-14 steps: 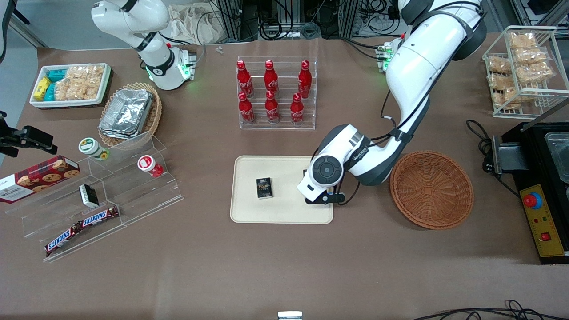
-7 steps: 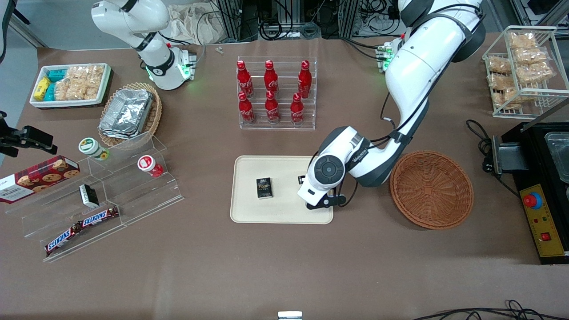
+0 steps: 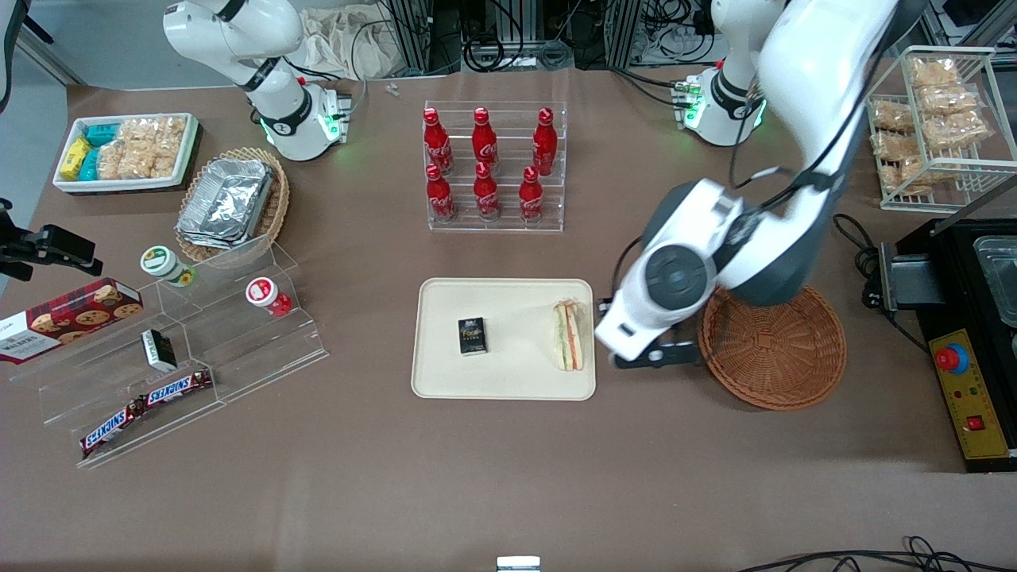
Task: Place sandwich from basket to tray
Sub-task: 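Open the left gripper to release the sandwich and withdraw toward the basket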
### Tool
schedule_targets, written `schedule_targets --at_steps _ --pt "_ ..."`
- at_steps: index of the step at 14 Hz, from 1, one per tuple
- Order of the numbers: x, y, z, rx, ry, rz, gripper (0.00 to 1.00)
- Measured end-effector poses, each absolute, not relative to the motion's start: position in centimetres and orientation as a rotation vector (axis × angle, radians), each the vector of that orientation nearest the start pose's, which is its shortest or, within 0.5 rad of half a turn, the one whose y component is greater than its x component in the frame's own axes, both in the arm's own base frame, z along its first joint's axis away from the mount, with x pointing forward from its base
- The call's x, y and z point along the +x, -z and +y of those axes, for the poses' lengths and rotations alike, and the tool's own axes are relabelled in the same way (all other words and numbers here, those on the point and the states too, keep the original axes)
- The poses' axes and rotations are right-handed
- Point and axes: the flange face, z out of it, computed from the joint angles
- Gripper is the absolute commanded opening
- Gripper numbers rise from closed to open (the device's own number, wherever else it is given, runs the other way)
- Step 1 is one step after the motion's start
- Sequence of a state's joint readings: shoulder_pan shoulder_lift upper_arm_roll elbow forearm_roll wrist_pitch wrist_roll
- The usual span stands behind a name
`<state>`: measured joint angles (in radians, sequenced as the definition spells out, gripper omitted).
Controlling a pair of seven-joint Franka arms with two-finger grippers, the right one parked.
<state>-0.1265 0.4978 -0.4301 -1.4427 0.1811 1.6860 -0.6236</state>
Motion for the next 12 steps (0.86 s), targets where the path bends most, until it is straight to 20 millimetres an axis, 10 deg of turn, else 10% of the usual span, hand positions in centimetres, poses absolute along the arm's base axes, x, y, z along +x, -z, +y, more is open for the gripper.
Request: schedule_targets --at_steps 6,12 --pt "55.6 -46.2 -17.9 -3.029 -0.258 0.110 0.99" --pt "56.1 -49.6 -10.4 -3.026 -0.283 0.335 1.00"
